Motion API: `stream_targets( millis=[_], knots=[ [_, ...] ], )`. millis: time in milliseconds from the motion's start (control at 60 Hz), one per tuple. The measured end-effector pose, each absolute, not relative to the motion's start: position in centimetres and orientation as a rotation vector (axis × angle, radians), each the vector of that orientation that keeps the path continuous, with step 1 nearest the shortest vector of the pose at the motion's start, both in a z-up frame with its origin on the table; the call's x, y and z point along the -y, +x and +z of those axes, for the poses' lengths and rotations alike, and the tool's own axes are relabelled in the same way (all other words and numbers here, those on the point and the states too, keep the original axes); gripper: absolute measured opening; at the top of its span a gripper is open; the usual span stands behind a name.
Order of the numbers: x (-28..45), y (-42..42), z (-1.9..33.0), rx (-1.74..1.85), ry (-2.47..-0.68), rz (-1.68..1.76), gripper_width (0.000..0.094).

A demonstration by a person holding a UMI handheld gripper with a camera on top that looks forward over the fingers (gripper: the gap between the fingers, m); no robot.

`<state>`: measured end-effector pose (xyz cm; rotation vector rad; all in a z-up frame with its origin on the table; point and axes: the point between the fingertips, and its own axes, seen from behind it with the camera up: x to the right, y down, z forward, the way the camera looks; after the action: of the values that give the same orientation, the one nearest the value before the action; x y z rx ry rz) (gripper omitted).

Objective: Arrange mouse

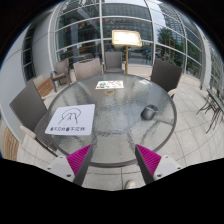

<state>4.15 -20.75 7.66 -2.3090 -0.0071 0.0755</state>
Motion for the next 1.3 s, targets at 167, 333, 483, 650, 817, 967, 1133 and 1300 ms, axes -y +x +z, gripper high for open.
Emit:
stream_targets(
  millis=[167,333,483,650,817,967,1133,1300],
  knots=[
    [19.7,10.0,5.1,-0.052,-2.382,0.009,0.0856],
    [15.2,16.6,1.8,-0.108,-2.419,-0.041,0.0842],
    [9.7,19.3,0.0,-0.110,-2.451,-0.040,0.0844],
    [3.0,19.9,-1.3,-0.069,-2.479,-0.003,0.0844],
    [-2.1,19.5,-2.0,-0.022,-2.509,0.030,0.0837],
    [-5.2,17.7,-2.1,0.054,-2.515,0.082,0.0764],
    [-6.3,17.0,-2.3,0.065,-2.511,0.031,0.0492],
    [-6.2,17.1,-2.2,0.061,-2.501,-0.008,0.0410]
  ],
)
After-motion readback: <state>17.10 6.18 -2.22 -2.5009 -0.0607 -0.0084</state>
